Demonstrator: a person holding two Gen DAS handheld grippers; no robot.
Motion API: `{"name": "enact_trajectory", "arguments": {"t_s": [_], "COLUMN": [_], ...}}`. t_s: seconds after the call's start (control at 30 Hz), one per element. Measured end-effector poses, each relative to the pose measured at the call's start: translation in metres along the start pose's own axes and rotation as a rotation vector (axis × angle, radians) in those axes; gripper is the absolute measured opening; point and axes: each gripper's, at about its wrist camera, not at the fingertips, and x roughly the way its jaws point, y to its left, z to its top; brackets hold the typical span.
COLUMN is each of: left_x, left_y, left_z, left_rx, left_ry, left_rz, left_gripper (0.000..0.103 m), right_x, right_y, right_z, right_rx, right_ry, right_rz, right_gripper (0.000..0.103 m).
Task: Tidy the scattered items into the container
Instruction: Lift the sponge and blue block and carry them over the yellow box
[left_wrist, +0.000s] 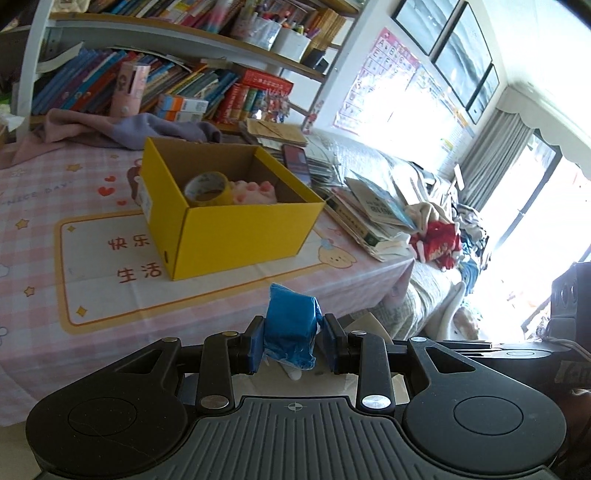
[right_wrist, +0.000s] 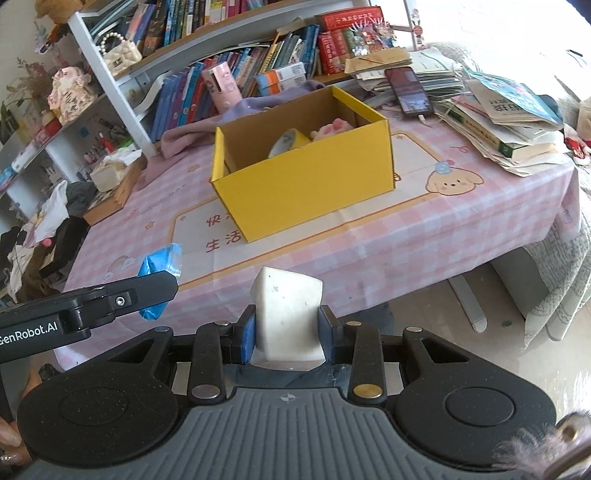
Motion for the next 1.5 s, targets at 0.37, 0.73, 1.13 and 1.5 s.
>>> {"name": "enact_trajectory", "arguments": {"t_s": [0.37,0.73,1.13,1.5], "left_x": [0.012,0.011,0.016,0.036], "left_y": [-0.007,-0.001,0.009,0.012], "left_z": [0.005,0.005,0.007,0.025], "left_rx": [0.014,-0.008,-0.038,-0.026], "left_ry": [0.023,0.008,0.016,0.016], "left_rz": [-0.007,-0.001,0.014,0.014], "left_gripper": [0.031,0.031,0.031,0.031], "right_x": [0.000,0.006,0.019,0.037], "right_y": [-0.014,-0.008,-0.004,-0.011], "right_z": [0.002,0.006,0.008,0.030], "right_rx": [0.032,0.007,-0.008,-0.011], "right_ry": [0.002,0.011,0.054,0.063], "right_rz": [-0.010,-0.005,0.011,0.016], "right_gripper": [0.031,0.031,0.031,0.031]}}
